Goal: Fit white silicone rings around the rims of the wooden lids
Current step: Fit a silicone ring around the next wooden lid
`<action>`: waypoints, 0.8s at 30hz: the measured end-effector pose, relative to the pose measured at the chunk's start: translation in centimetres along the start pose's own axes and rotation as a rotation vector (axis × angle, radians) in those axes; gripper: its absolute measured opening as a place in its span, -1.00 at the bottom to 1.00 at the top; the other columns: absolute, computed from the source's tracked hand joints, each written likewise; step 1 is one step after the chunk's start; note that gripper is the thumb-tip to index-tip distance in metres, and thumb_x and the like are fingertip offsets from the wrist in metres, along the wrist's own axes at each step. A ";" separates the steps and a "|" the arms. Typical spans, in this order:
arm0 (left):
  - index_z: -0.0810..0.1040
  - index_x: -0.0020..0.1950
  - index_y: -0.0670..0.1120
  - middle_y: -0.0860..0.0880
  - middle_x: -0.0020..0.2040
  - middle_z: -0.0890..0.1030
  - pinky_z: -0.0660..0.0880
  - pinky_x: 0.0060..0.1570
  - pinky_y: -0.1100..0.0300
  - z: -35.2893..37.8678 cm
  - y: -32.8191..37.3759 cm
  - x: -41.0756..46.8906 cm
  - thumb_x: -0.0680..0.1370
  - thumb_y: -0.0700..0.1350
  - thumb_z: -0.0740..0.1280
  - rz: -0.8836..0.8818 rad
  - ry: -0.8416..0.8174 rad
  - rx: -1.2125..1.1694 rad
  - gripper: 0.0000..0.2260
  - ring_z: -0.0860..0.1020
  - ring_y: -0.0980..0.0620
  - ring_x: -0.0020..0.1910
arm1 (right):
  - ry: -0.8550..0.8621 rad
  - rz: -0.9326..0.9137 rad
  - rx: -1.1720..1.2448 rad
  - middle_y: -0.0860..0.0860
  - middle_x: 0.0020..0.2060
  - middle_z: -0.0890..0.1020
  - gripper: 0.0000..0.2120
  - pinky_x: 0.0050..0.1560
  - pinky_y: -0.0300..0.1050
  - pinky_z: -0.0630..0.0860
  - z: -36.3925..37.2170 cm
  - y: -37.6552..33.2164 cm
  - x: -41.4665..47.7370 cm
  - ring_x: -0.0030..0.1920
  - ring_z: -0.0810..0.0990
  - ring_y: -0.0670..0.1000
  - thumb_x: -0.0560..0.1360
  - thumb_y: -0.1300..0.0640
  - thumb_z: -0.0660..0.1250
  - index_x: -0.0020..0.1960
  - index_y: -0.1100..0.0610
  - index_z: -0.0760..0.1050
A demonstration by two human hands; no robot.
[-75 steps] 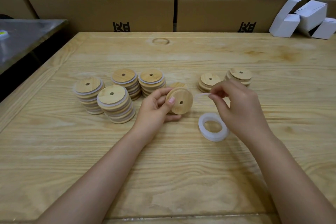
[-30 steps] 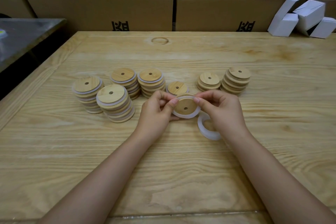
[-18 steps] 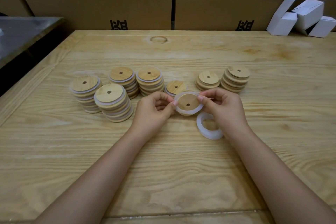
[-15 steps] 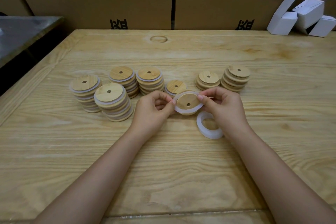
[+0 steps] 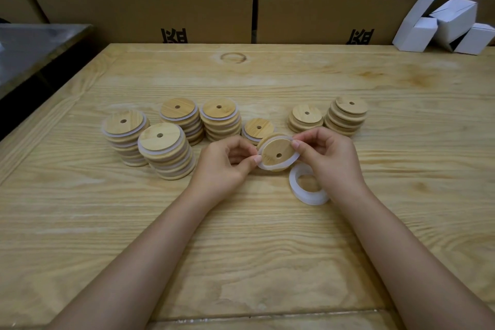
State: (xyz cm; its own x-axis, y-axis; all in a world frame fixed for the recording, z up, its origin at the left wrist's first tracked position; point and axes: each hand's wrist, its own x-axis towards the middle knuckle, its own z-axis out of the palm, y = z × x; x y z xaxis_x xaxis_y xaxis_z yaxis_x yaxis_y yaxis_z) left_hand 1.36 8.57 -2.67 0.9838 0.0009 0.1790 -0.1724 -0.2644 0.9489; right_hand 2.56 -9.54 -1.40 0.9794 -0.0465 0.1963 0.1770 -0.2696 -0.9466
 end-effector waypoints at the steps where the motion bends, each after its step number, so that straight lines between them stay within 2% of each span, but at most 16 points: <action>1: 0.53 -0.16 -0.02 -0.02 -0.22 0.66 0.56 -0.13 0.26 0.1 0.0 0.0 0.43 -0.29 0.44 -0.007 0.005 -0.027 -0.82 0.64 0.10 -0.24 | 0.006 -0.011 -0.012 -0.06 -0.24 0.67 -0.88 -0.10 -0.23 0.56 0.0 0.0 0.0 -0.17 0.65 -0.09 0.45 0.25 0.40 -0.21 0.05 0.57; 3: 0.50 -0.03 0.06 -0.09 -0.18 0.68 0.58 -0.07 0.18 0.1 -0.1 0.0 0.44 -0.28 0.43 -0.021 -0.004 -0.063 -0.73 0.64 0.04 -0.21 | 0.013 -0.046 -0.044 -0.09 -0.24 0.66 -0.85 -0.11 -0.27 0.55 0.1 0.0 -0.1 -0.16 0.64 -0.11 0.45 0.24 0.40 -0.22 0.01 0.56; 5: 0.51 0.03 0.10 -0.08 -0.17 0.69 0.57 -0.03 0.14 0.1 -0.1 0.0 0.45 -0.25 0.43 -0.013 -0.057 -0.066 -0.71 0.65 0.04 -0.20 | 0.014 -0.091 -0.083 -0.14 -0.26 0.65 -0.82 -0.12 -0.35 0.52 0.3 -0.2 -0.2 -0.17 0.62 -0.17 0.45 0.24 0.40 -0.23 -0.03 0.55; 9: 0.59 -0.04 0.03 0.01 -0.16 0.69 0.57 -0.17 0.19 0.5 -0.2 -0.1 0.48 -0.21 0.40 0.001 -0.129 -0.079 -0.85 0.65 0.10 -0.16 | 0.003 -0.210 -0.148 -0.23 -0.28 0.62 -0.82 -0.13 -0.43 0.46 0.9 -0.5 -0.8 -0.19 0.59 -0.27 0.45 0.26 0.40 -0.22 0.00 0.55; 11: 0.58 -0.06 0.02 0.01 -0.15 0.68 0.55 -0.15 0.22 0.5 -0.3 0.1 0.49 -0.23 0.39 0.002 -0.102 -0.080 -0.85 0.65 0.09 -0.14 | 0.003 -0.246 -0.151 -0.22 -0.26 0.63 -0.84 -0.13 -0.40 0.48 1.0 -0.6 -1.0 -0.17 0.60 -0.26 0.44 0.25 0.40 -0.20 0.00 0.57; 15: 0.57 -0.04 -0.03 -0.01 -0.11 0.68 0.55 -0.14 0.29 0.4 -0.5 0.3 0.49 -0.27 0.37 0.019 -0.064 -0.136 -0.85 0.65 0.08 -0.09 | 0.019 -0.233 -0.109 -0.20 -0.24 0.65 -0.83 -0.13 -0.35 0.52 1.1 -0.6 -1.0 -0.15 0.61 -0.24 0.44 0.22 0.42 -0.20 -0.05 0.55; 19: 0.56 -0.05 -0.04 0.03 -0.13 0.67 0.53 -0.14 0.31 0.4 -0.4 0.3 0.48 -0.30 0.37 0.038 -0.034 -0.197 -0.82 0.64 0.14 -0.12 | 0.019 -0.159 -0.060 -0.22 -0.28 0.64 -0.85 -0.16 -0.39 0.49 1.2 -0.5 -0.9 -0.18 0.61 -0.24 0.43 0.18 0.43 -0.21 -0.06 0.54; 21: 0.55 -0.06 -0.04 0.06 -0.16 0.67 0.53 -0.16 0.32 0.4 -0.5 0.4 0.48 -0.32 0.36 0.036 -0.020 -0.229 -0.82 0.64 0.17 -0.14 | 0.016 -0.107 -0.003 -0.17 -0.28 0.65 -0.86 -0.13 -0.31 0.53 1.2 -0.5 -0.8 -0.17 0.63 -0.17 0.42 0.18 0.44 -0.22 -0.03 0.55; 24: 0.54 -0.08 -0.04 0.12 -0.24 0.67 0.56 -0.19 0.31 0.4 -0.4 0.5 0.48 -0.34 0.34 0.031 -0.009 -0.255 -0.80 0.62 0.21 -0.19 | 0.002 0.015 0.190 0.05 -0.23 0.69 -0.91 -0.03 -0.08 0.60 1.1 -0.7 -0.8 -0.14 0.68 0.06 0.42 0.24 0.44 -0.23 0.11 0.57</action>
State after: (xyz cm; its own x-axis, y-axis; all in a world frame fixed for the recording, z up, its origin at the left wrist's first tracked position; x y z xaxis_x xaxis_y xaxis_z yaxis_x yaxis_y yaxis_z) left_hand 1.95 8.31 -3.05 0.9781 -0.0127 0.2077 -0.2078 -0.0122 0.9781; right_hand 1.81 -8.24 -1.16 0.9818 -0.0514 0.1827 0.1781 -0.0821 -0.9806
